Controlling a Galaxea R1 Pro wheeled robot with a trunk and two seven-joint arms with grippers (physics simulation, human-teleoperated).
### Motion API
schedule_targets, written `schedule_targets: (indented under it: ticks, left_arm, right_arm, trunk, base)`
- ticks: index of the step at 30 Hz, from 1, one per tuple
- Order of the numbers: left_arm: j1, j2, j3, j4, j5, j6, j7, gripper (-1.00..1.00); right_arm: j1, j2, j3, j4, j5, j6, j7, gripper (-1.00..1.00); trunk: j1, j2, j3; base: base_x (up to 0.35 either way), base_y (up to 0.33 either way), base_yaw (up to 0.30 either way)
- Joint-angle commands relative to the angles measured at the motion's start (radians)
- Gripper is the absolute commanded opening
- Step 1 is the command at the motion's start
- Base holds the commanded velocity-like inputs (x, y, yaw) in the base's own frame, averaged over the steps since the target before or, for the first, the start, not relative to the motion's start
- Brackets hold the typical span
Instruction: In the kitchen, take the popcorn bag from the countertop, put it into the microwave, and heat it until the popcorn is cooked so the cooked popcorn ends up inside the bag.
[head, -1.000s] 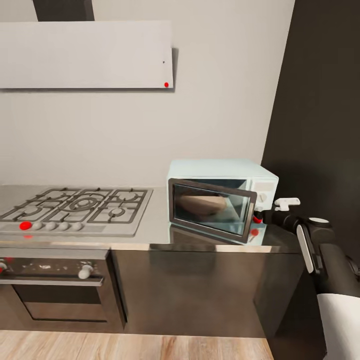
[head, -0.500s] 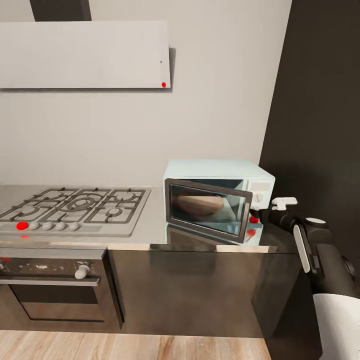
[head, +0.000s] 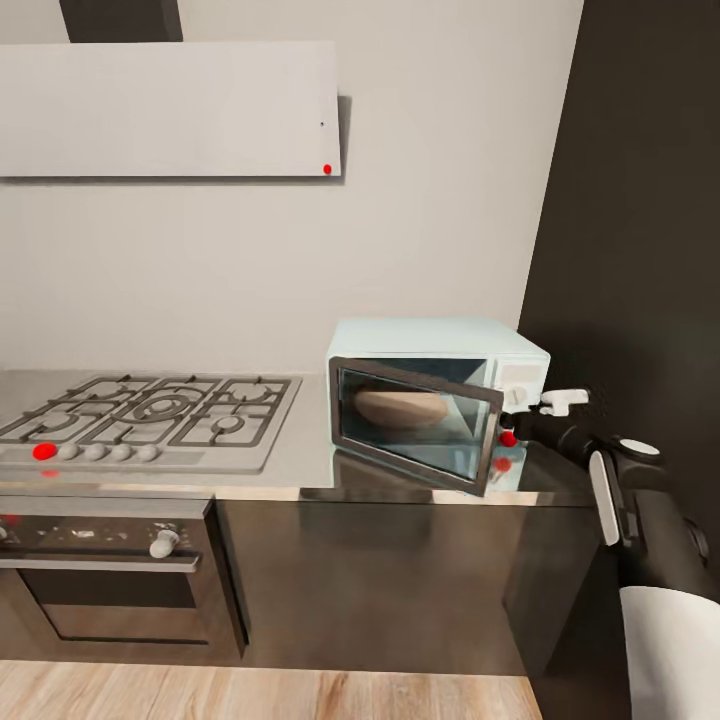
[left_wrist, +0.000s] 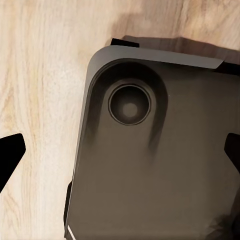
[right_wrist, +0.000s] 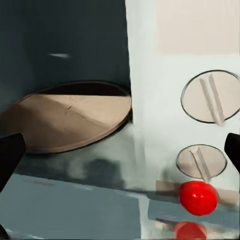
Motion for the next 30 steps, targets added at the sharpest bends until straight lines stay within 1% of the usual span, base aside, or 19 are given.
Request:
schedule_targets:
  ticks: [1, 2, 3, 6, 9, 13, 14, 15, 18, 23, 30]
  left_arm:
    - [0.000, 0.000, 0.001, 0.000, 0.004, -0.002, 0.000, 1.00]
    - [0.000, 0.000, 0.001, 0.000, 0.004, -0.002, 0.000, 1.00]
    - [0.000, 0.000, 0.001, 0.000, 0.004, -0.002, 0.000, 1.00]
    - [0.000, 0.000, 0.000, 0.000, 0.004, -0.002, 0.000, 1.00]
    - [0.000, 0.000, -0.001, 0.000, 0.004, -0.002, 0.000, 1.00]
    - [0.000, 0.000, 0.000, 0.000, 0.004, -0.003, 0.000, 1.00]
    - [0.000, 0.000, 0.001, 0.000, 0.004, -0.003, 0.000, 1.00]
    - [0.000, 0.000, 0.001, 0.000, 0.004, -0.003, 0.000, 1.00]
    - [0.000, -0.001, 0.001, 0.000, 0.005, -0.003, 0.000, 1.00]
    - [0.000, -0.002, 0.001, 0.000, 0.005, -0.003, 0.000, 1.00]
    - [0.000, -0.002, 0.001, 0.000, 0.006, -0.003, 0.000, 1.00]
  right_arm:
    - [-0.001, -0.001, 0.070, 0.001, -0.008, 0.009, 0.038, 1.00]
    - [-0.001, -0.003, 0.069, 0.005, -0.007, 0.010, 0.069, 1.00]
    - [-0.001, -0.005, 0.069, 0.007, -0.006, 0.010, 0.083, 1.00]
    - [-0.001, -0.011, 0.069, 0.012, -0.005, 0.009, 0.104, 1.00]
    - [-0.001, -0.012, 0.069, 0.013, -0.002, 0.009, 0.102, 1.00]
    - [-0.001, -0.012, 0.069, 0.013, 0.007, 0.009, 0.092, 1.00]
    - [-0.001, -0.009, 0.070, 0.013, 0.046, 0.010, 0.085, 1.00]
    - [-0.001, -0.006, 0.070, 0.013, 0.065, 0.010, 0.083, 1.00]
    - [-0.001, -0.003, 0.070, 0.013, 0.082, 0.010, 0.080, 1.00]
    - [-0.001, 0.003, 0.074, 0.015, 0.087, 0.009, 0.079, 1.00]
    - [-0.001, 0.003, 0.076, 0.015, 0.087, 0.010, 0.079, 1.00]
  trunk:
    - [0.000, -0.001, -0.001]
    - [0.000, -0.001, -0.001]
    - [0.000, -0.001, -0.001]
    - [0.000, -0.001, -0.001]
    - [0.000, -0.001, -0.001]
    - [0.000, -0.001, -0.001]
    - [0.000, -0.001, -0.001]
    - [0.000, -0.001, -0.001]
    - [0.000, -0.001, -0.001]
    - [0.000, -0.001, -0.001]
    - [0.000, -0.001, -0.001]
  base:
    - [0.000, 0.000, 0.000]
    - [0.000, 0.000, 0.000]
    - [0.000, 0.000, 0.000]
    - [0.000, 0.000, 0.000]
    - [-0.056, 0.000, 0.000]
    - [-0.281, 0.000, 0.000]
    - [-0.326, 0.000, 0.000]
    - [-0.328, 0.000, 0.000]
    - [-0.330, 0.000, 0.000]
    - [-0.316, 0.111, 0.000]
    - [-0.233, 0.239, 0.000]
